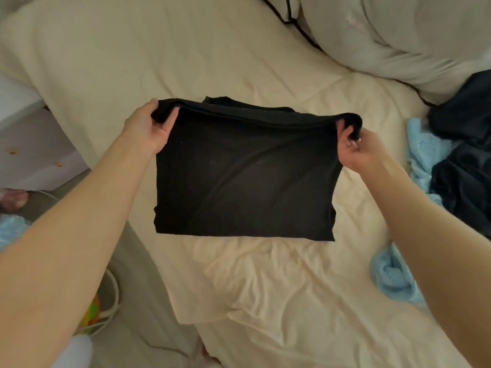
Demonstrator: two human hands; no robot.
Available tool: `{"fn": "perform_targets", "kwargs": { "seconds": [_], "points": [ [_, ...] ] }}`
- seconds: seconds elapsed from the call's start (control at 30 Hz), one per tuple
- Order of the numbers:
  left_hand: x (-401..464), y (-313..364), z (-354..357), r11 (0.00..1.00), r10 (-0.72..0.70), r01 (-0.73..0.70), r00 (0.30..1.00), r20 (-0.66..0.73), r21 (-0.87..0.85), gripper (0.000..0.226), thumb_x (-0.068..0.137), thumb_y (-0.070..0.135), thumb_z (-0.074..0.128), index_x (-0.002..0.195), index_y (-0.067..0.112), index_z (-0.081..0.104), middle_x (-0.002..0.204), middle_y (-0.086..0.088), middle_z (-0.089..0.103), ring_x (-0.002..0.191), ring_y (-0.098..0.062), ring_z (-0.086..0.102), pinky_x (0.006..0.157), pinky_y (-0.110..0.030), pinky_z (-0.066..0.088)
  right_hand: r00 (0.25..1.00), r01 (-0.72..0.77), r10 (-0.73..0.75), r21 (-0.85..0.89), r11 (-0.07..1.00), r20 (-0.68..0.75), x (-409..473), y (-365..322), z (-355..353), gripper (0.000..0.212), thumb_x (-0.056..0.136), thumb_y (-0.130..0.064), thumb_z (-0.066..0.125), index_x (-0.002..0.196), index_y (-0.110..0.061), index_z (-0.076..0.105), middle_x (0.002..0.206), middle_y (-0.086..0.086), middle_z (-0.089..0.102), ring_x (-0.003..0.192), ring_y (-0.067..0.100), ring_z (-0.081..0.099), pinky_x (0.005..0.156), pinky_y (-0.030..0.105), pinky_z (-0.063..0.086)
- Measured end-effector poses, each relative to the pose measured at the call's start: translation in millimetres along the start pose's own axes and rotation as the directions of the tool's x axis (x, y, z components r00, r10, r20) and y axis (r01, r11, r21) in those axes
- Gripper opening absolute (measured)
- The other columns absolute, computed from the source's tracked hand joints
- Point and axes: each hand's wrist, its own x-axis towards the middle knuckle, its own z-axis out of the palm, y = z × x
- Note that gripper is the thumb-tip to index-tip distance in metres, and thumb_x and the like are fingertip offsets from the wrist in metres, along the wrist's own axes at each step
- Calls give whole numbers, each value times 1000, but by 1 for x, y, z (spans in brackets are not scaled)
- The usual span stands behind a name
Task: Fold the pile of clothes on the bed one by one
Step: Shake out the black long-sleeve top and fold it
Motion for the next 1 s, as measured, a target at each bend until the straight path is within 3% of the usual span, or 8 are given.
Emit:
{"fn": "perform_targets", "kwargs": {
  "seconds": [0.13, 0.3, 0.5, 0.6, 0.7, 0.77, 0.9, 1.0],
  "points": [
    [30, -8, 11, 974, -19, -14, 990, 140, 226, 43, 101, 23, 42, 140, 4, 36, 136, -12, 49, 116, -28, 55, 86, -36, 54, 996, 80, -81, 26, 996, 32, 35, 4, 2, 39, 98, -14, 50, 131, 5, 43, 121, 23, 56, 113, 34, 59, 77, 36, 58],
    [25, -26, -20, 674, 107, -186, 982, 156, 715, 42, 98, 23, 48, 139, 15, 41, 134, -4, 51, 111, -15, 57, 92, -30, 51, 984, 142, -172, -410, 901, -39, 42, 22, -31, 46, 100, -20, 46, 143, -10, 34, 131, 12, 53, 117, 27, 56, 87, 37, 54],
    [-10, -57, -114, 295, 412, -251, 904, 114, 922, 25, 94, 23, 55, 118, 19, 56, 117, 4, 57, 103, -9, 54, 79, -11, 41, 743, 109, -669, -988, 106, 10, 2, 70, -116, 20, 93, -27, 53, 106, -13, 58, 100, 1, 61, 90, 15, 57, 74, 25, 40],
    [-26, -73, -153, 354, 379, -114, 925, -31, 928, 41, 89, 36, 61, 124, 16, 49, 122, -2, 54, 104, -15, 54, 78, -21, 43, 644, -67, -696, -930, 363, -318, -14, 79, -161, 35, 88, -37, 61, 105, -7, 53, 94, 6, 53, 84, 19, 53, 70, 30, 41],
    [-40, -89, -173, 421, 257, 60, 949, -183, 905, 50, 85, 46, 62, 122, 16, 46, 119, -3, 54, 102, -19, 56, 77, -28, 48, 772, -221, -298, -677, 703, -562, -26, 87, -179, 44, 86, -49, 62, 88, -7, 51, 81, 7, 49, 69, 19, 51, 61, 32, 46],
    [-45, -94, -177, 495, 140, 156, 957, -255, 855, 53, 85, 48, 61, 125, 16, 45, 117, -2, 56, 101, -21, 58, 78, -31, 51, 863, -228, -14, -414, 881, -505, -26, 89, -175, 42, 90, -47, 58, 99, -6, 53, 90, 7, 56, 80, 21, 59, 71, 34, 53],
    [-47, -89, -165, 781, -145, 294, 944, -297, 552, 32, 94, 32, 56, 120, 13, 52, 110, -8, 62, 99, -25, 61, 83, -38, 53, 902, -103, 3, -210, 972, -431, -18, 83, -158, 30, 100, -26, 47, 124, -10, 53, 119, 6, 59, 103, 22, 61, 71, 34, 55],
    [-58, -82, -166, 829, -35, 182, 961, -276, 528, 26, 96, 22, 53, 119, 9, 52, 111, -8, 61, 101, -24, 60, 82, -35, 53, 885, -55, -22, -153, 987, -464, -24, 77, -160, 36, 101, -22, 42, 136, -12, 46, 133, 4, 56, 119, 22, 55, 83, 33, 48]
  ]
}}
